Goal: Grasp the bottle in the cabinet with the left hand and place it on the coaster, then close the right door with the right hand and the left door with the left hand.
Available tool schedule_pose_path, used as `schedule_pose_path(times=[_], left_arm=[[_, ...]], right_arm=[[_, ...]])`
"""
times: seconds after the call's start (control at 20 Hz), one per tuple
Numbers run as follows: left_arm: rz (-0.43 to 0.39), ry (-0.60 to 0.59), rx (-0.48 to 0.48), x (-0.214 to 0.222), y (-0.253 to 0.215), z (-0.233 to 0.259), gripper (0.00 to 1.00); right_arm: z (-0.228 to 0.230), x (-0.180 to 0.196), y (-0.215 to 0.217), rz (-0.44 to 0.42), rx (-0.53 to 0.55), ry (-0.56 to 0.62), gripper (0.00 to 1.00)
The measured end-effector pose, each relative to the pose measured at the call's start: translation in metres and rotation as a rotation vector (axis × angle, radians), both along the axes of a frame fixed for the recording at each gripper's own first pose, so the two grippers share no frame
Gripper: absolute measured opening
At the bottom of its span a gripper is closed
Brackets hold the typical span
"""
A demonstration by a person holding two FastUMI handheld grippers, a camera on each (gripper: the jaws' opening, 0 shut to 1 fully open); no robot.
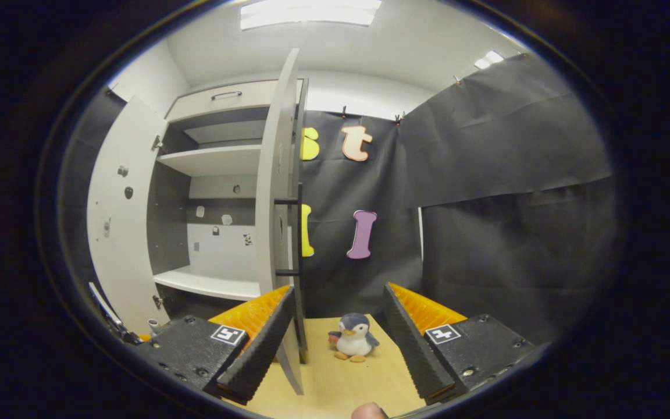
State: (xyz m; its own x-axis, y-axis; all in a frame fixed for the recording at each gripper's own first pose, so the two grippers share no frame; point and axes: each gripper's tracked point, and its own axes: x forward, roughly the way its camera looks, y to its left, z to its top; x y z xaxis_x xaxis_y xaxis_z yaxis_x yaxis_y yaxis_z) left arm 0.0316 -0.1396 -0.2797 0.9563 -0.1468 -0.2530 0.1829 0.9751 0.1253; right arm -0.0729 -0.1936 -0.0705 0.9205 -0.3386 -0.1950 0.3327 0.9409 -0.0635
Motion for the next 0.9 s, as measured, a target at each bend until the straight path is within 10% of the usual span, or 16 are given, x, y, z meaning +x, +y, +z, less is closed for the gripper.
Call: schedule_pose_path(times=[0.9], left_arm=[[-0.053,0.203,-0.033,-0.010,-0.005,-0.102,0.77]], right_arm=[[0.008,0.003,0.001,-0.047,-0.049,0.023,0.98]])
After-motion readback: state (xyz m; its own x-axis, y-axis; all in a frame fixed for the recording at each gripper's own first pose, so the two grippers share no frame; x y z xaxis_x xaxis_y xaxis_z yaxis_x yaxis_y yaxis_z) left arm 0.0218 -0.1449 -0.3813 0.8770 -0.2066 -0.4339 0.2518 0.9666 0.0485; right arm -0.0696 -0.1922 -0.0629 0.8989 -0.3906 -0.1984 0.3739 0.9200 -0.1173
